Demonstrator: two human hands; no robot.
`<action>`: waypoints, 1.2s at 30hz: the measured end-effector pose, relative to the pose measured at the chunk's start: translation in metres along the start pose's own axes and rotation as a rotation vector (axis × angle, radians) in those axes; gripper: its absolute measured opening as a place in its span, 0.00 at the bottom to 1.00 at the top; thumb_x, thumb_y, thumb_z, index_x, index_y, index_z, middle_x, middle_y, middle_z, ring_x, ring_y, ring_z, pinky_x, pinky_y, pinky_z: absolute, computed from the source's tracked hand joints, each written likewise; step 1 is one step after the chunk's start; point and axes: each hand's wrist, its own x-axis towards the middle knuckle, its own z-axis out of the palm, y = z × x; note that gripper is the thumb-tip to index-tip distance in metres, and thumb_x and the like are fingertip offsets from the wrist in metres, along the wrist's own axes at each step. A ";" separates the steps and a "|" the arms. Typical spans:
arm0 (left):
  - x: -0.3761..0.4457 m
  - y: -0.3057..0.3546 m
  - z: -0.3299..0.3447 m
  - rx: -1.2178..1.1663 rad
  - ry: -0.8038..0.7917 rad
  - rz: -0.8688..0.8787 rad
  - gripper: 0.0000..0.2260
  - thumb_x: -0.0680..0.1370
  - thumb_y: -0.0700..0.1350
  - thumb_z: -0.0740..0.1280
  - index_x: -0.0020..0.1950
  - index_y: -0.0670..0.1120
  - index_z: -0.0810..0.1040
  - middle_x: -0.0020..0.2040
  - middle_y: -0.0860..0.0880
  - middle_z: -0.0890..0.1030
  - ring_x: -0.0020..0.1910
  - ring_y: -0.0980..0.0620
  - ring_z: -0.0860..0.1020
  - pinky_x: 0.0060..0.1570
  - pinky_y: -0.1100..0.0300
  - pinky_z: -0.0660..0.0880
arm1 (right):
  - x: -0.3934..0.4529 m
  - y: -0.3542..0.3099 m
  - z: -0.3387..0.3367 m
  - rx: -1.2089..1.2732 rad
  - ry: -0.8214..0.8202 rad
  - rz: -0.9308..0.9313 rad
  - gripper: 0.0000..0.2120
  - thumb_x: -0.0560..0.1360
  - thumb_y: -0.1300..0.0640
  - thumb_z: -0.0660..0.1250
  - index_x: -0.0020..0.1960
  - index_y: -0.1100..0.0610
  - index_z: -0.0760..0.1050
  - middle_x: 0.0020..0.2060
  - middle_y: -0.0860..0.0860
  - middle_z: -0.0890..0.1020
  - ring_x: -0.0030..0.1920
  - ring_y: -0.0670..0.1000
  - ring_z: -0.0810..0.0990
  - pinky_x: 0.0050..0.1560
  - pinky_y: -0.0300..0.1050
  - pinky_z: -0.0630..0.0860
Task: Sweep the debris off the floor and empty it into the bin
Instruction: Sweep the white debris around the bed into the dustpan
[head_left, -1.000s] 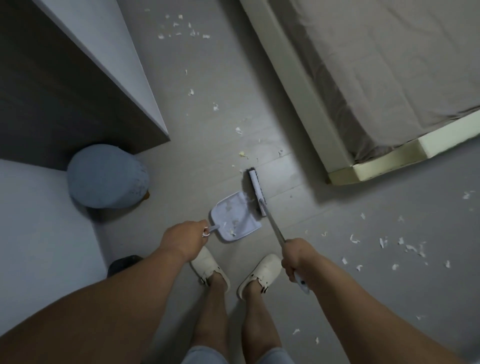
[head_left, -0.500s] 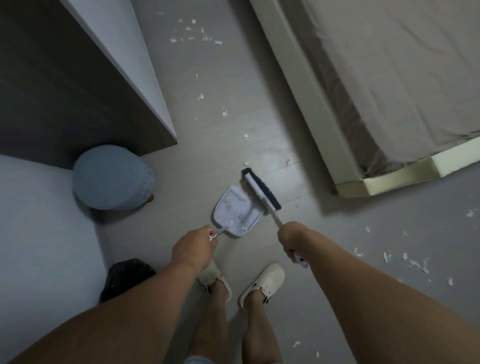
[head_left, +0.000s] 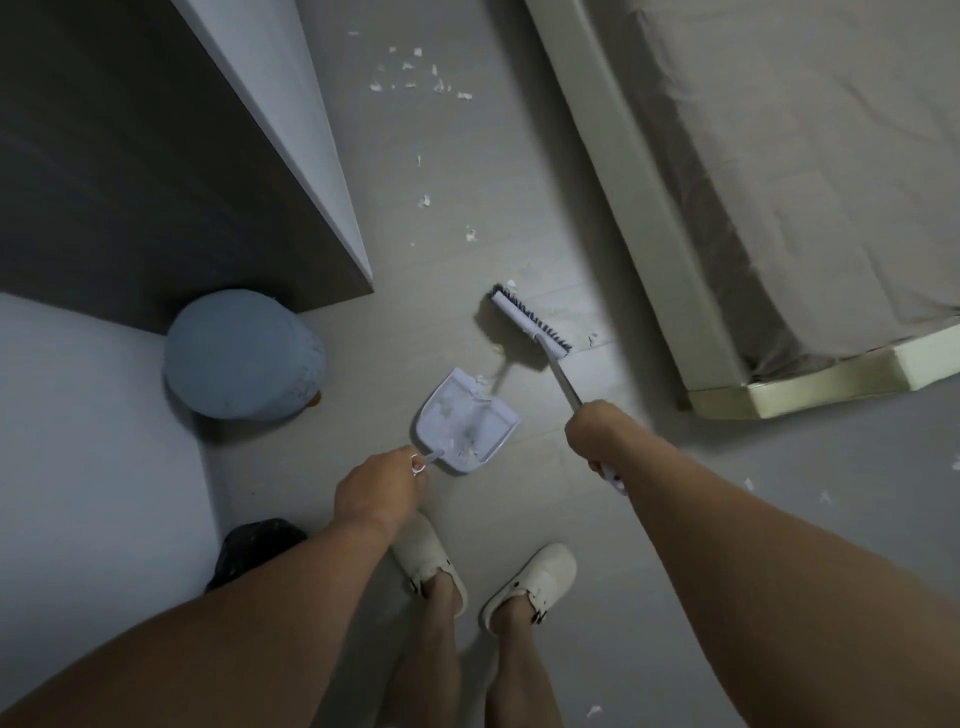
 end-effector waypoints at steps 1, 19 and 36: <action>0.003 -0.002 -0.001 -0.005 -0.014 0.006 0.10 0.80 0.54 0.61 0.55 0.53 0.80 0.54 0.49 0.84 0.52 0.43 0.81 0.42 0.57 0.70 | 0.009 -0.007 0.005 -0.035 -0.016 0.017 0.10 0.80 0.62 0.57 0.56 0.64 0.74 0.44 0.59 0.83 0.37 0.55 0.77 0.35 0.43 0.77; 0.015 -0.018 -0.011 -0.034 -0.042 0.053 0.12 0.80 0.56 0.61 0.55 0.52 0.79 0.53 0.47 0.84 0.52 0.41 0.81 0.48 0.54 0.77 | 0.004 -0.019 0.027 0.095 0.050 0.080 0.14 0.77 0.64 0.54 0.60 0.63 0.71 0.33 0.59 0.81 0.28 0.56 0.79 0.22 0.41 0.74; -0.049 -0.088 -0.022 -0.059 0.064 0.044 0.10 0.81 0.57 0.61 0.49 0.53 0.77 0.46 0.51 0.83 0.43 0.45 0.79 0.39 0.56 0.72 | -0.061 -0.032 0.019 0.415 0.027 0.096 0.12 0.81 0.60 0.51 0.43 0.61 0.70 0.29 0.57 0.68 0.25 0.50 0.63 0.28 0.39 0.61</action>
